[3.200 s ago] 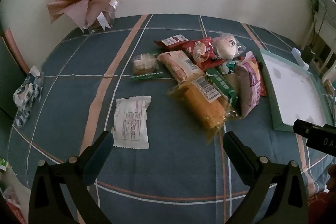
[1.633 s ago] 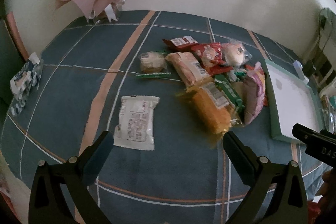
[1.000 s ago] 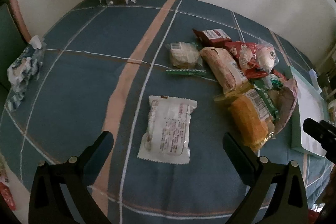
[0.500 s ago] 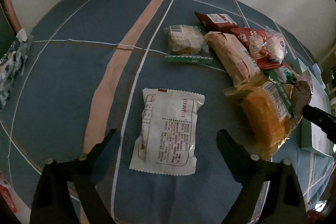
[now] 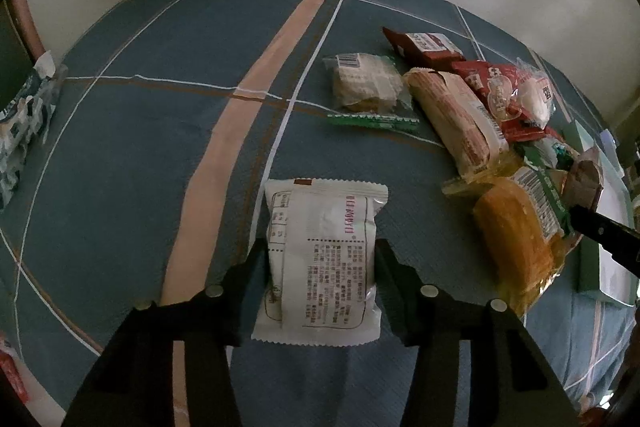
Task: Organize snacks
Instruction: 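Grasp the white pastry packet with the left gripper while the right gripper grasps the pink-purple bag, then lift both held packets and carry them over the white tray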
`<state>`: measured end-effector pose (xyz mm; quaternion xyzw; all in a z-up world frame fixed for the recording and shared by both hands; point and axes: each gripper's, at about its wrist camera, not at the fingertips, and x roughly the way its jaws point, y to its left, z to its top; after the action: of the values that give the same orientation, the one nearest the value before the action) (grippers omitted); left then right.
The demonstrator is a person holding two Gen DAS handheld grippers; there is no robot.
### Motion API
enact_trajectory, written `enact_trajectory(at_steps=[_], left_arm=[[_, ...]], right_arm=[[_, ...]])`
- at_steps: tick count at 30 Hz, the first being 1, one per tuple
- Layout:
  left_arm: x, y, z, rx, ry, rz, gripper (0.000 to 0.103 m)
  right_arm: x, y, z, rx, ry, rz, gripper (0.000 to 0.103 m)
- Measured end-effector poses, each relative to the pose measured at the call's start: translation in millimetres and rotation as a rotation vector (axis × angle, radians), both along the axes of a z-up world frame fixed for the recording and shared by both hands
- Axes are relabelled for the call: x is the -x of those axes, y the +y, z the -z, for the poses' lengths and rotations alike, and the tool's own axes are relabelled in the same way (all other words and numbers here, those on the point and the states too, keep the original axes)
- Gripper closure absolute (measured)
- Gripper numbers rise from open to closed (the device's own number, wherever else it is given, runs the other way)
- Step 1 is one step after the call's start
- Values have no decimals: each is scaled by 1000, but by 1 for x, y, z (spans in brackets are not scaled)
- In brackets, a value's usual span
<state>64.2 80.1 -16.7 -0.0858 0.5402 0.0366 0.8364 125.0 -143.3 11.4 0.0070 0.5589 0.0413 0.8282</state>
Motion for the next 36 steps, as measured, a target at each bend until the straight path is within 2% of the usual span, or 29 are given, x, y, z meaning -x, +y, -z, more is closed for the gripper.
enact_trajectory(at_steps=[6,12,20,24,28,34,36], left_arm=[[2,-3,-15,2,-9,10,50],[1,-16,-56,11,-65,12,50],[-14,-69,-117,30,-158,55,50],[-16,-96,-139,52,-183,77,50],[-23,-120,-139,54,-167,89,50],[-30,-136,-111,62,-76,-36,50],[-28,-137,-100,33,-50,-94,50]], right_arm=[[1,-2,-4,-34,13,22,68],[2,-11,-18,-93,-2,47,68],[10,-27,-54,-203,-72,79,69],[16,-42,-72,-237,-109,105,74],[20,-55,-75,-243,-102,122,74],[20,-71,-55,-252,-21,144,74],[19,-71,-48,-257,4,140,74]])
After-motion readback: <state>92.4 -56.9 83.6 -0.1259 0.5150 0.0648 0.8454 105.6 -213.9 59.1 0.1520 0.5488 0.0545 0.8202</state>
